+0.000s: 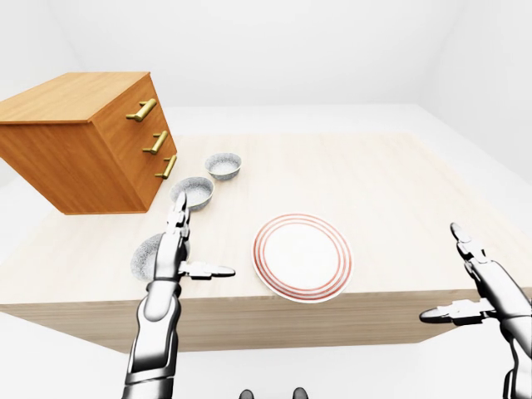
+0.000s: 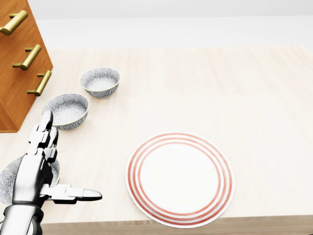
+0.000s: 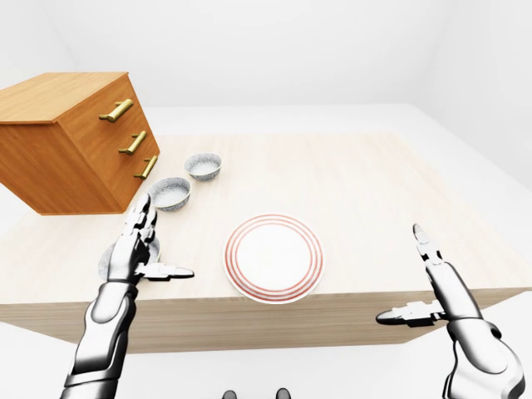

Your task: Put the bowl in the middle on the plate.

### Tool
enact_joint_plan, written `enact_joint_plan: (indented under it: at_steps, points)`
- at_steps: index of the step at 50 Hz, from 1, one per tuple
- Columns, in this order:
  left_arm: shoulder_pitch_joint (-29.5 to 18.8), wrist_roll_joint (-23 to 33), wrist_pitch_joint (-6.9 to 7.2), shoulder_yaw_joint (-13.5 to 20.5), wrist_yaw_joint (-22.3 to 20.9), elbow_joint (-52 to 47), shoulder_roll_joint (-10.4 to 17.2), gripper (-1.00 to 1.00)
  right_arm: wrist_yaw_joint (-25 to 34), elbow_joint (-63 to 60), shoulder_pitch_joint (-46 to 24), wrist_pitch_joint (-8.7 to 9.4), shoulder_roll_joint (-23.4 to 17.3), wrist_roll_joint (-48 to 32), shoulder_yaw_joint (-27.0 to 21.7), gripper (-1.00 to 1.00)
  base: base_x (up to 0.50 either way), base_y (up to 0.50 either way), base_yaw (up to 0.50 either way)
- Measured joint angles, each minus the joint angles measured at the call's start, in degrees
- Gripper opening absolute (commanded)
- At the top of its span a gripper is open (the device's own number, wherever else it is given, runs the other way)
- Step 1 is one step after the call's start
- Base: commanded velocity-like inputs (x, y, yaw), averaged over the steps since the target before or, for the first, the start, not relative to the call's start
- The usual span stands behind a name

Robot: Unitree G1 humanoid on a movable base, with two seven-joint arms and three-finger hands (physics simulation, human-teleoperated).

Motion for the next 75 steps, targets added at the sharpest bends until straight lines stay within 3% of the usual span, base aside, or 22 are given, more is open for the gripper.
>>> enact_joint_plan:
  at_steps: [13,27,44,51,75]
  points:
    - [1.5,0.5,1.31,-0.9,-0.2,-2.6,-0.6,1.0,-0.2,0.9,0.0,0.0,-0.2,-0.4,0.3,1.0,0.0,0.0,0.0]
    - [4.7,1.8,8.31,-2.0,-1.1,-12.9,-1.9,1.0,-0.6,1.6,-0.2,0.0,-0.5,-0.5,0.4,1.0,0.0,0.0,0.0]
    - [5.5,2.3,8.31,-2.2,-1.8,-16.8,-2.4,1.0,-0.4,1.8,0.0,0.0,-0.5,-0.5,0.3,1.0,0.04,0.0,0.0]
    - [5.2,2.3,8.31,-2.1,-1.8,-16.0,-2.3,1.0,0.0,1.5,0.1,0.0,-0.4,-0.1,0.1,1.0,0.25,0.0,0.0]
    - [7.3,3.4,8.31,-3.4,-2.8,-26.6,-3.3,1.0,0.0,1.8,0.0,0.0,-0.5,0.3,0.0,1.0,0.34,0.04,0.0]
